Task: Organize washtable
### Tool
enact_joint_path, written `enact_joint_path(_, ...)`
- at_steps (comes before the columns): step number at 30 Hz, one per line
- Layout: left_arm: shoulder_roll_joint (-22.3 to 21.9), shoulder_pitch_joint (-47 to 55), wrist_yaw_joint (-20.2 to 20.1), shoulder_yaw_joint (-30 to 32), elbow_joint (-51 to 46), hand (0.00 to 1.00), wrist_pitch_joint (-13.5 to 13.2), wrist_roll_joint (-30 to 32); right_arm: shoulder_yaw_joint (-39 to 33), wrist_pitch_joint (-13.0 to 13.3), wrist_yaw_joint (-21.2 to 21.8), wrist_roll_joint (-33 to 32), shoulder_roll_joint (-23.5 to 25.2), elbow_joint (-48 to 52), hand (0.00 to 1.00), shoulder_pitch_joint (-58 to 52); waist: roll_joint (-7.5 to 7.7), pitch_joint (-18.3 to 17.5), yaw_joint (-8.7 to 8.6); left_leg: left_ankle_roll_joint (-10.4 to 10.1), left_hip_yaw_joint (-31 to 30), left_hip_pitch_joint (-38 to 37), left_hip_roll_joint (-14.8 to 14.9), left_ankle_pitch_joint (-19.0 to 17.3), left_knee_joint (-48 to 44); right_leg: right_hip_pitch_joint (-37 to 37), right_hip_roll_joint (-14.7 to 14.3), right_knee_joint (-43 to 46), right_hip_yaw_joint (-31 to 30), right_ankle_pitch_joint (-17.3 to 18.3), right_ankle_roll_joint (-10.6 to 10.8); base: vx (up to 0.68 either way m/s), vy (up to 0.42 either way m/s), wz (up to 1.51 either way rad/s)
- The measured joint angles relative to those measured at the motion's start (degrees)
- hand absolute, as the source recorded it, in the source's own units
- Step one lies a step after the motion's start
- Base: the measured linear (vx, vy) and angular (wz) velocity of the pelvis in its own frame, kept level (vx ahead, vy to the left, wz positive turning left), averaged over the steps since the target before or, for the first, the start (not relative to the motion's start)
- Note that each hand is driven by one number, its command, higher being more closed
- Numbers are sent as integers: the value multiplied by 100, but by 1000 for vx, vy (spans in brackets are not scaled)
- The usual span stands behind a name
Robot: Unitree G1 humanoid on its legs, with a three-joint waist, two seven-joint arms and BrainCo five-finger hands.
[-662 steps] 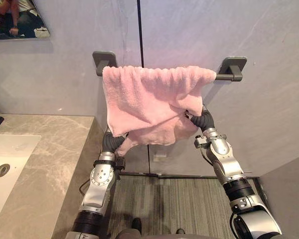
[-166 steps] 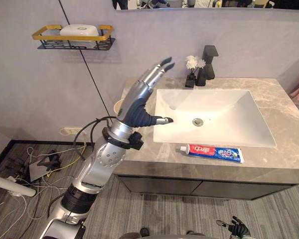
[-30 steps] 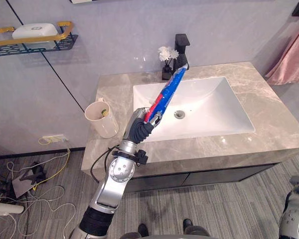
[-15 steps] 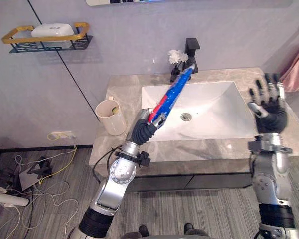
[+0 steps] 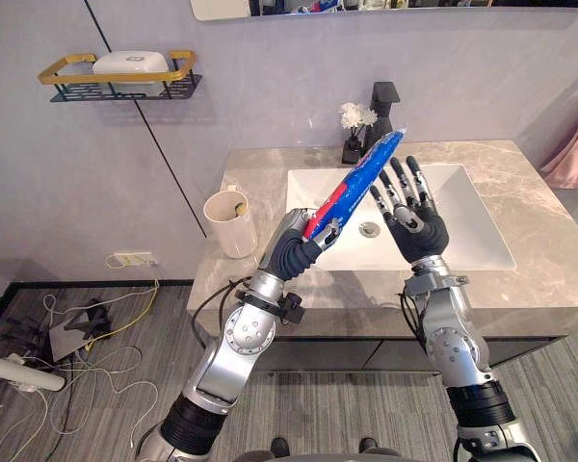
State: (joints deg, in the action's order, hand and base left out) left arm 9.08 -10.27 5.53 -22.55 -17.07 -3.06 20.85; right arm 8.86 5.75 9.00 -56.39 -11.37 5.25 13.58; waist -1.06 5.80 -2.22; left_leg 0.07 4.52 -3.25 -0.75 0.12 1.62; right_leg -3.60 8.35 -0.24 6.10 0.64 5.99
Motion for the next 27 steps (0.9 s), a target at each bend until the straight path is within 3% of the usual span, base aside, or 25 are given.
enact_joint_path(18, -202, 4, 2, -52, 221, 100, 6, 1, 461, -131, 205, -380, 246, -391, 0, 125, 78, -47, 9, 1, 0, -169, -17, 171, 365, -11, -7, -106, 8, -29, 12, -6, -1, 0)
enact_joint_path(19, -215, 14, 1, -52, 248, 100, 6, 1, 459, -148, 219, -380, 251, -489, 100, 125, 78, -47, 12, 1, 0, -173, -18, 171, 365, -14, -6, -105, 8, -29, 12, 0, 0, 0)
enact_joint_path(27, -223, 196, -16, -23, 364, 100, 6, -2, 400, -204, 267, -377, 340, -691, 100, 125, 78, -47, 13, 0, 1, -179, -18, 173, 366, -16, -6, -105, 7, -29, 13, 0, 0, 0)
